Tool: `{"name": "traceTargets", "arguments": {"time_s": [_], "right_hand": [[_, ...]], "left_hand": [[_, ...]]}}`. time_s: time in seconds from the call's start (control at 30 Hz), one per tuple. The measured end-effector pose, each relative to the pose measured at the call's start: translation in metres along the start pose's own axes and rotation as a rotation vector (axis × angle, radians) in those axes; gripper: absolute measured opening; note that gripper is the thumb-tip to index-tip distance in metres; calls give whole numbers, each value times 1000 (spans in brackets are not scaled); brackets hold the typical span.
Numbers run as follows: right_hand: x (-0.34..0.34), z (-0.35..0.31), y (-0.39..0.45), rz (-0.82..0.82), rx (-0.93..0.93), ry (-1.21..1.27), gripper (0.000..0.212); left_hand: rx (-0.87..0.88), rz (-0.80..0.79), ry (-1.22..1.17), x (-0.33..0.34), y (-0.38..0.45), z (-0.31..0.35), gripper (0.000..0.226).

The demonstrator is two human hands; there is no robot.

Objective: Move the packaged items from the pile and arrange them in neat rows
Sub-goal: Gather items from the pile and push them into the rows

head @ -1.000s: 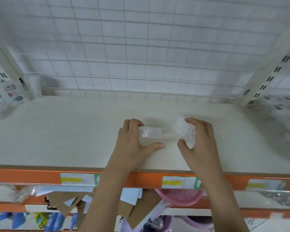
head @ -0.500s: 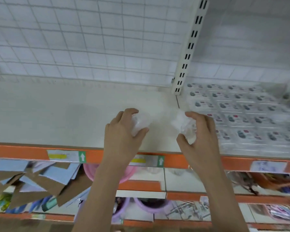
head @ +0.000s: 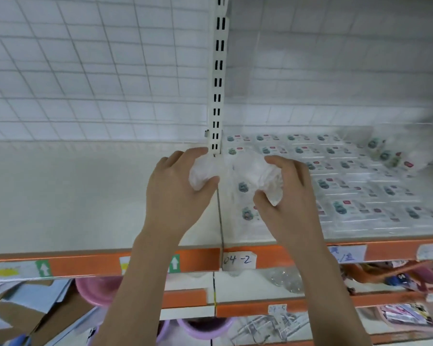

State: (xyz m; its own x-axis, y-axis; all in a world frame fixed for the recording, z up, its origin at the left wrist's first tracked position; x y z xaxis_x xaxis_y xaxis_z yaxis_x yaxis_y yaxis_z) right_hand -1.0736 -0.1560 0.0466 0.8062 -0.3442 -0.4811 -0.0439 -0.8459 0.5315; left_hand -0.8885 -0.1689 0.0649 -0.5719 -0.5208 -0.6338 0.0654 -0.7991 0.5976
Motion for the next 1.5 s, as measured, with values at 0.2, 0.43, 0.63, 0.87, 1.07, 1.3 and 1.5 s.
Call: {"name": "traceTargets", "arguments": {"time_s": [0.2, 0.43, 0.63, 0.87, 1.07, 1.3, 1.5], "right_hand": [[-66, 48, 18, 46, -18, -19, 54], [-176, 133, 27, 16, -20, -50, 54], [-253, 196, 31, -11, 4, -71, 54], [-284, 240, 27, -26, 61, -46, 56], [-275, 249, 29, -81, 69, -15, 56], [-267, 253, 30, -93, 62, -7, 57], [-262, 256, 31, -72, 58, -35, 57]], "left_hand": [[40, 9, -68, 43, 17, 70, 44], [-1, 65, -155, 122, 4, 176, 49], [193, 34, -35, 190, -11, 272, 39], [116, -157, -32, 242, -17, 286, 29], [89, -275, 97, 255, -26, 262, 32], [140, -342, 135, 254, -28, 266, 34], [137, -421, 255, 270, -32, 254, 26]]}}
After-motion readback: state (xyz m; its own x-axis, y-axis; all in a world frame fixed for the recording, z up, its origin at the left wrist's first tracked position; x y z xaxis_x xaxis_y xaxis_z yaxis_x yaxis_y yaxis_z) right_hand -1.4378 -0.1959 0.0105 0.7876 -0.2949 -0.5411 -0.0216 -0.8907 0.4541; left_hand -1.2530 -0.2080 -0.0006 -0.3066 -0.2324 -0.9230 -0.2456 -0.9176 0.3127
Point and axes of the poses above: each hand's wrist, its own y-axis towards the middle knuckle, its own x-axis out of the palm, z = x × y, the point moved 9 cm from there along y, towards the middle knuckle, and after that the axes turned 5 degrees about y, right-handed, at the moved point
